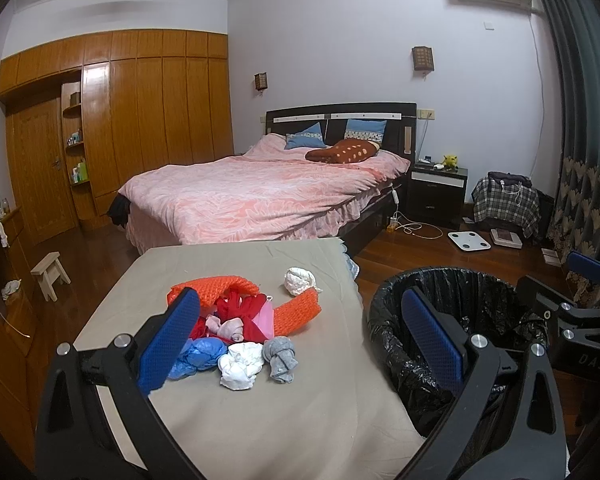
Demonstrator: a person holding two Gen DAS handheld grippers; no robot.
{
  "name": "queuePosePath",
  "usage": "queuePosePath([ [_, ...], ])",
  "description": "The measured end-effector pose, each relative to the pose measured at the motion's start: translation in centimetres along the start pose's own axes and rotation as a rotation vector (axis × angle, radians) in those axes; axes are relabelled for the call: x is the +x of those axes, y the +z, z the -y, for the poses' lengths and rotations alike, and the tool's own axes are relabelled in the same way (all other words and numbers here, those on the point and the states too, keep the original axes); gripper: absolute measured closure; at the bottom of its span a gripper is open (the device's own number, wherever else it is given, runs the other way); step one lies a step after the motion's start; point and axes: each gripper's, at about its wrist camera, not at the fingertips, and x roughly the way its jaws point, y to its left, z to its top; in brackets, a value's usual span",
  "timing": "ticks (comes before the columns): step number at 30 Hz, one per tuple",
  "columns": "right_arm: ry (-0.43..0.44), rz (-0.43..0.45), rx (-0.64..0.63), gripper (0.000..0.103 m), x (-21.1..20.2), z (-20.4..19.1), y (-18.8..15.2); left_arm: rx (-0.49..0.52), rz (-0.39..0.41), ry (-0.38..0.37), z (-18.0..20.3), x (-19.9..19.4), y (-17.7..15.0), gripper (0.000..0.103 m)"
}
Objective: Collect trash
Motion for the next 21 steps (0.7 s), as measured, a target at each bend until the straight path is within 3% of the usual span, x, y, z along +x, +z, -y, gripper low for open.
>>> queuePosePath([
  [21, 0.001, -0.006, 0.001, 0.006, 0.53, 0.04, -0.15, 0.001, -0.001, 0.001, 0.03, 0.05, 0.01, 0.005],
])
